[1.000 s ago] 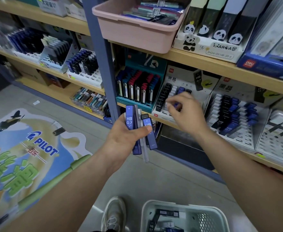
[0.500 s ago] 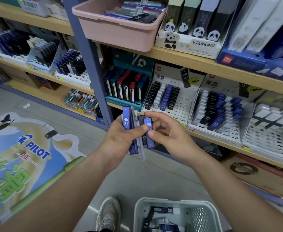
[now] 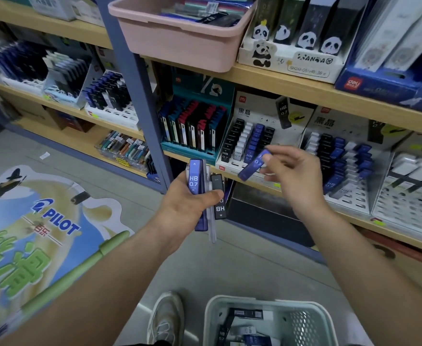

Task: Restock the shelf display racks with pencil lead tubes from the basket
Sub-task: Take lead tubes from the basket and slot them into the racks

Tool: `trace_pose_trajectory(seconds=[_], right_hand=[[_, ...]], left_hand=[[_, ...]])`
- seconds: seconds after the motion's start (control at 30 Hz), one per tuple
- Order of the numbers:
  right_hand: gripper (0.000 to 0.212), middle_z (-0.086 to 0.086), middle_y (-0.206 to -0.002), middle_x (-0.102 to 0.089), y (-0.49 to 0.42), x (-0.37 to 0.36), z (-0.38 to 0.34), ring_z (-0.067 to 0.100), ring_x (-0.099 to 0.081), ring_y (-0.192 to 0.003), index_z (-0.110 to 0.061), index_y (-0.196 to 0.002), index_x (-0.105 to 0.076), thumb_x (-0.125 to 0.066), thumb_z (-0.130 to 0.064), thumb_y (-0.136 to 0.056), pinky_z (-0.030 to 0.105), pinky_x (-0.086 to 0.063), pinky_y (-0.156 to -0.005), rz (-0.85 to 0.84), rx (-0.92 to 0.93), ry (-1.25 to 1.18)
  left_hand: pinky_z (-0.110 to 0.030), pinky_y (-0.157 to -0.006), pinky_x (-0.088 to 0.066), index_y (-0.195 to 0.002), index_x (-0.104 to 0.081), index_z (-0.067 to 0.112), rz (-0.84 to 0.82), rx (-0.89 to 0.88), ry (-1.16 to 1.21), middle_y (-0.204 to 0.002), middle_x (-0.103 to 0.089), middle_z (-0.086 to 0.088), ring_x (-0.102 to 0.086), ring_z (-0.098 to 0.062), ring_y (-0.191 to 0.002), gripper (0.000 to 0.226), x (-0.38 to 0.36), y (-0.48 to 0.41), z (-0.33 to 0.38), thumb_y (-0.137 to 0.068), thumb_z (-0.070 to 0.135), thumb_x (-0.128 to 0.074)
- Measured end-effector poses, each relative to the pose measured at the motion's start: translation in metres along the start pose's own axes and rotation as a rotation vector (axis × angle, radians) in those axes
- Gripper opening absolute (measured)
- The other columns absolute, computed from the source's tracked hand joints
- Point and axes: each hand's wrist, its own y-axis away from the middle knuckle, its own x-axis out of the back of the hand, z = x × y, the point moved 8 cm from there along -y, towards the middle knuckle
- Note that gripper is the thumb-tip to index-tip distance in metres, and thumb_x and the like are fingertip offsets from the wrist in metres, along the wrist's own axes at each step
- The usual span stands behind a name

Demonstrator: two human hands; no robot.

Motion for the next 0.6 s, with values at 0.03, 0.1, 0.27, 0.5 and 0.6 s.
trace_pose_trajectory(seconds=[0.03,0.1,0.27,0.5,0.6], right_hand=[[0.016,0.002,-0.085,-0.076,-0.01,0.003,0.003,0.021,-0.074,-0.074,-0.018,-0.104,-0.073,-0.072,-0.013,-0.09,0.037,-0.06,-0.069,0.027,0.029,0.063],[0.013,0.0,-0.085,-0.075,-0.027,0.004,0.008,0.015,-0.074,-0.077,-0.02,-0.103,-0.073,-0.073,-0.017,-0.09,0.04,-0.061,-0.075,0.051,0.082,0.196],[0.013,-0.007,-0.086,-0.071,-0.049,-0.01,0.02,0.005,-0.068,-0.08,-0.019,-0.103,-0.073,-0.073,-0.02,-0.09,0.031,-0.059,-0.082,0.015,0.134,0.427],[0.016,-0.005,-0.086,-0.068,-0.048,-0.015,0.015,0.005,-0.061,-0.075,-0.012,-0.107,-0.074,-0.071,-0.015,-0.091,0.0,-0.043,-0.071,-0.012,0.275,0.619],[0.02,0.0,-0.091,-0.072,-0.045,-0.024,0.013,0.01,-0.065,-0.08,-0.012,-0.111,-0.073,-0.069,-0.017,-0.093,0.015,-0.052,-0.081,-0.062,0.355,0.693]], left_hand=[[-0.033,-0.076,-0.06,-0.109,-0.063,0.022,-0.003,0.002,-0.001,-0.091,-0.077,0.001,-0.074,-0.02,-0.087,0.028,0.0,0.001,0.0,-0.086,0.01,-0.076],[-0.026,-0.068,-0.058,-0.108,-0.063,0.023,-0.012,0.005,-0.01,-0.089,-0.077,0.004,-0.074,-0.015,-0.082,0.028,0.0,0.002,0.0,-0.087,0.012,-0.076],[-0.034,-0.077,-0.06,-0.111,-0.063,0.023,-0.006,0.014,-0.028,-0.094,-0.076,0.0,-0.074,-0.018,-0.088,0.029,0.003,0.002,0.001,-0.086,0.014,-0.076],[-0.037,-0.081,-0.06,-0.114,-0.062,0.021,-0.012,0.015,-0.02,-0.099,-0.075,-0.002,-0.073,-0.02,-0.091,0.032,0.006,0.001,0.0,-0.087,0.014,-0.076],[-0.04,-0.083,-0.06,-0.115,-0.062,0.021,-0.017,0.016,-0.013,-0.1,-0.075,-0.003,-0.074,-0.02,-0.091,0.033,0.006,0.002,0.0,-0.087,0.014,-0.076]])
